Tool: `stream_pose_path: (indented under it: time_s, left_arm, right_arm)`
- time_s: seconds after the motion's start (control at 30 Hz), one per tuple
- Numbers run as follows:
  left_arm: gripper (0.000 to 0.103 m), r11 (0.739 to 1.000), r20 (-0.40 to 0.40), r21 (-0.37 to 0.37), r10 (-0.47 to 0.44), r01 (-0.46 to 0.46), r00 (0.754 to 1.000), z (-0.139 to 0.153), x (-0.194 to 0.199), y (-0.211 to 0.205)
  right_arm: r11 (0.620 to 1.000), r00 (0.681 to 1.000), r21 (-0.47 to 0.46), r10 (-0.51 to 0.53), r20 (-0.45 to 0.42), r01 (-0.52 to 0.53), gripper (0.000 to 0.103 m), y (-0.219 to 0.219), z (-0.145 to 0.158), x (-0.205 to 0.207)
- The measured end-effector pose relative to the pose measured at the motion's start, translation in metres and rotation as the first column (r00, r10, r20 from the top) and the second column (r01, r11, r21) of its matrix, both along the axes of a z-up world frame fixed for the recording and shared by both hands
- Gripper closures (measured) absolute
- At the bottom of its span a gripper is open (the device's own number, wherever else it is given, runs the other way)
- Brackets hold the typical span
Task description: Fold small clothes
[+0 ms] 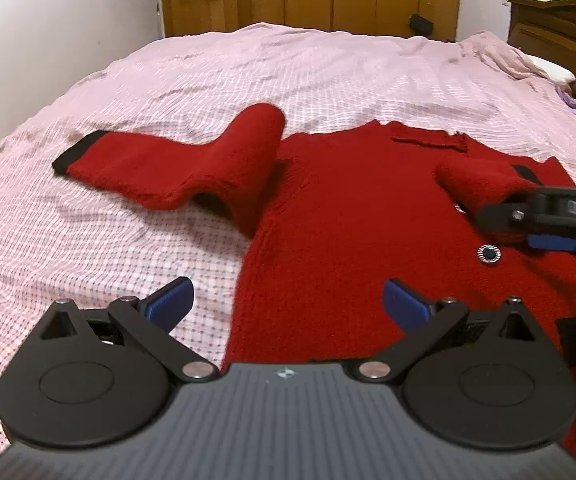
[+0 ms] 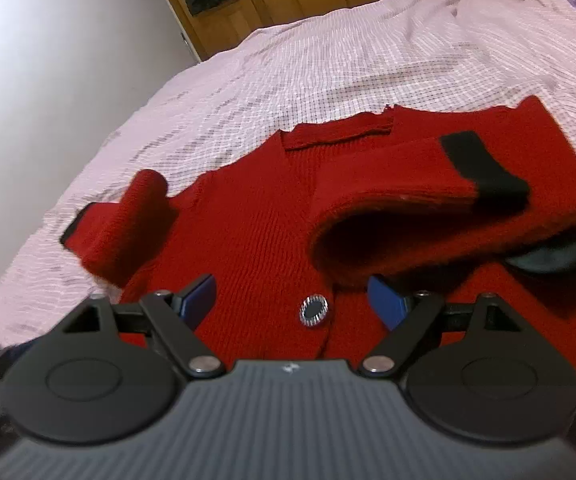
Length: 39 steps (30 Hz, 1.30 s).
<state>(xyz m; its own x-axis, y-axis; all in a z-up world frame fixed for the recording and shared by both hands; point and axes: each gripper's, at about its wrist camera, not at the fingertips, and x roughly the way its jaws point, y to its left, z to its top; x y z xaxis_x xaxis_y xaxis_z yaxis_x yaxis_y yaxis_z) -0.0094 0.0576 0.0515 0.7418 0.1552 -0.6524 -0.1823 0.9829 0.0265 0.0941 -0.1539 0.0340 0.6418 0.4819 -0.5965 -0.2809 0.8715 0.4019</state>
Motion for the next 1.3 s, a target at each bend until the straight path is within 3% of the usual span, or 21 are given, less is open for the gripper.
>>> stream_pose_path:
  time_s: [0.3,0.57,0.9,1.13,1.3]
  left_arm:
    - [0.0,0.997,0.006,0.036,-0.074,0.074,0.997,0.011,0.014,-0.028]
    - [0.0,0.985,0.007,0.058,-0.162,0.162,0.987,0.02,0.035,-0.064]
    - [0.0,0.948,0.007,0.149,-0.287,0.282,0.958,0.018,0.077,-0.124]
    - [0.0,0.907,-0.015,0.236,-0.354,0.347,0.935,0.009,0.109,-0.158]
    - [0.004,0.875,-0.021,0.303,-0.389,0.377,0.921,-0.009,0.123,-0.179]
  right_arm:
    - [0.995,0.996,-0.085,-0.054,0.071,0.061,0.019,-0.047,0.014,-0.025]
    - [0.982,0.981,-0.075,-0.165,0.101,0.173,0.019,-0.093,0.014,-0.012]
    - [0.972,0.971,-0.076,-0.211,0.113,0.22,0.019,-0.128,0.011,0.03]
    - [0.957,0.962,-0.117,-0.253,0.104,0.264,0.019,-0.133,0.006,0.066]
    - [0.953,0.95,-0.02,-0.301,0.085,0.303,0.019,-0.139,-0.018,0.074]
